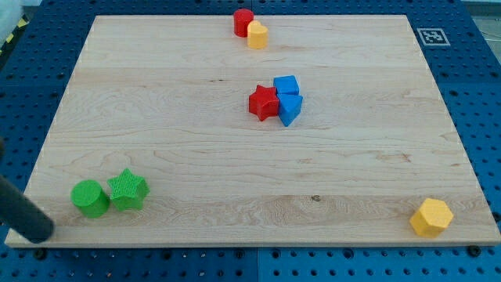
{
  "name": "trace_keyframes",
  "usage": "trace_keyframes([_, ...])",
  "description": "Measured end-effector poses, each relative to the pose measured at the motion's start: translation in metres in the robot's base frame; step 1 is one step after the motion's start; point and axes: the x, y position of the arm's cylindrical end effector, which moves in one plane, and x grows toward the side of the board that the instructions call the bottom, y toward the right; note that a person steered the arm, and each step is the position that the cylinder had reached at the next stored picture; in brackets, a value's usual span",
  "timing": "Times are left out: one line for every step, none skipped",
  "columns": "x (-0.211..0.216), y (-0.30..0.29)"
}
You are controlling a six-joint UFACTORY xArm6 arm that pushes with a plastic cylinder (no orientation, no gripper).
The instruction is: Slightly push the green blocks to the right
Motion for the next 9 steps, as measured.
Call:
trace_keyframes([-0.006,0.024])
trace_keyframes([-0.007,0.012])
trace_keyframes([-0.012,-0.033])
trace_keyframes([-0.023,-0.031])
trace_keyframes([-0.024,-0.002])
trace_keyframes([-0.029,0.026])
trace_keyframes([-0.033,0.062])
trace_keyframes([-0.035,0.105])
trace_keyframes([-0.035,0.154])
